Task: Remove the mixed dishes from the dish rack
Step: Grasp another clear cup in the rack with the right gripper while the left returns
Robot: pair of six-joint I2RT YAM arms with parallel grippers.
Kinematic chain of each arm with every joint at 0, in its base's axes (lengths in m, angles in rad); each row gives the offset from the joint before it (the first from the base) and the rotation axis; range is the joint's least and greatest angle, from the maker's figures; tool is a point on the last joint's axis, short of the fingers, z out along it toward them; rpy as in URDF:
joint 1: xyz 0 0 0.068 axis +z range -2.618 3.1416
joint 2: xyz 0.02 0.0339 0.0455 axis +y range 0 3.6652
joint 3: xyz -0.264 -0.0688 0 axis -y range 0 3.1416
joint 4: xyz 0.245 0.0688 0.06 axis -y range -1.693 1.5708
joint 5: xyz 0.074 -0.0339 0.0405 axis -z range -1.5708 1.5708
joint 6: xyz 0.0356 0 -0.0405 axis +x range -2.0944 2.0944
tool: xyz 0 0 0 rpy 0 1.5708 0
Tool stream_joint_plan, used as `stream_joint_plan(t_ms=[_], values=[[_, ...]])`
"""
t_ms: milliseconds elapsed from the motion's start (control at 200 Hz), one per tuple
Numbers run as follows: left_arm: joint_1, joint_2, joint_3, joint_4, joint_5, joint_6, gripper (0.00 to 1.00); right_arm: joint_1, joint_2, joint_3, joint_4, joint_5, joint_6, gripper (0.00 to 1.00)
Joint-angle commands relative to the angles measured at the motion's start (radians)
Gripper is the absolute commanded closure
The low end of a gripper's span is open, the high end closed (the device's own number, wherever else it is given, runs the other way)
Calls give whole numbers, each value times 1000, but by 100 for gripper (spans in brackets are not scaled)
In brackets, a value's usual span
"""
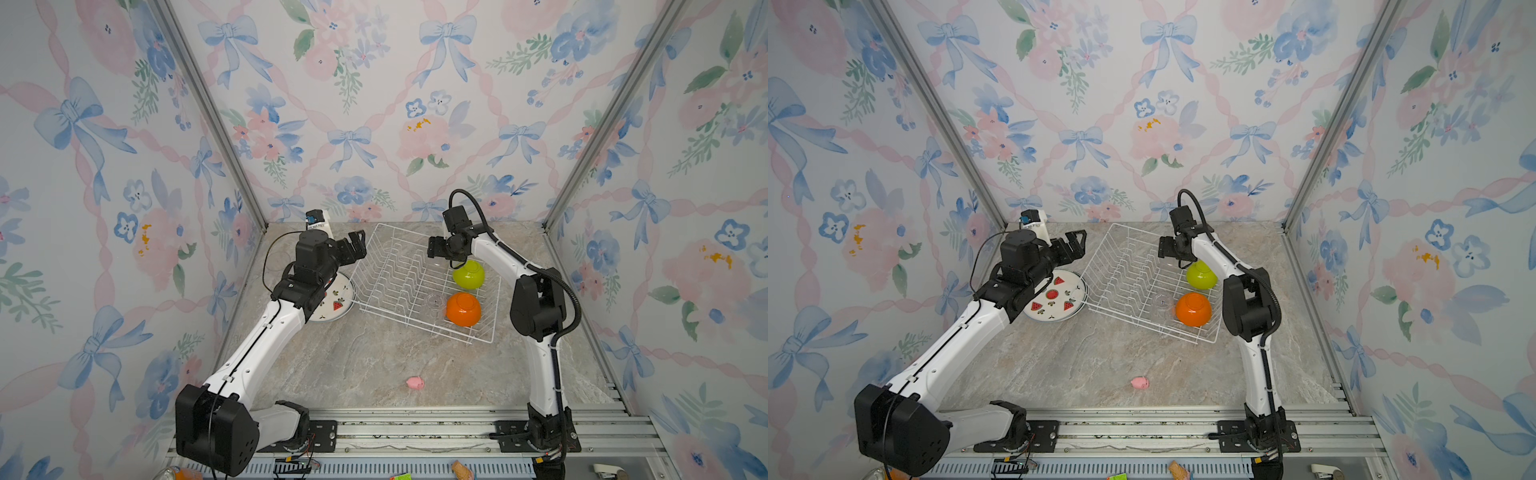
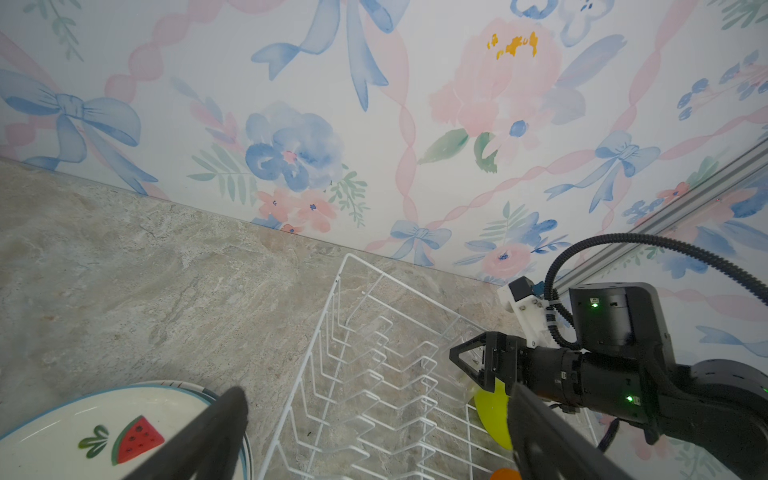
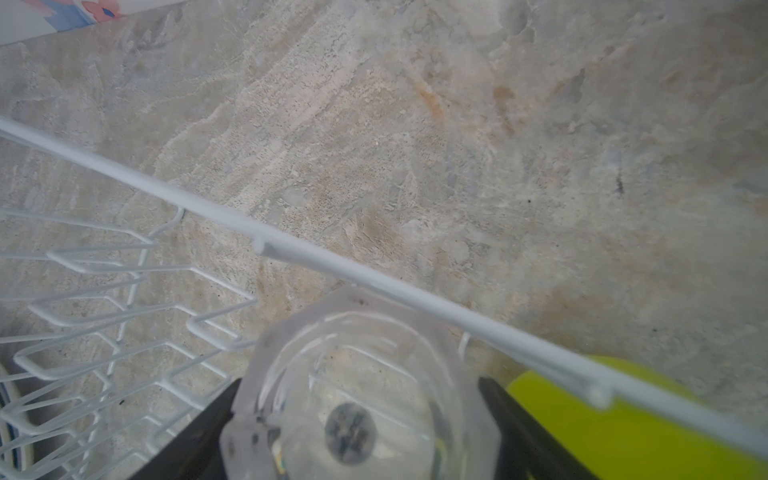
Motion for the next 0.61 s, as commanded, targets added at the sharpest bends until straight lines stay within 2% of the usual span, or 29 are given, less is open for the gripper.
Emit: stream_joint_plan(t_ms=[0,315,600], values=[[4,9,15,30,11,11,2,-7,37,58,-56,35,-25,14],[2,50,32,37,46,-4,2,-7,85,121,-85,72,-41,14],[1,86,39,39,82,-19,2,3,51,81,-78,72,-31,32]])
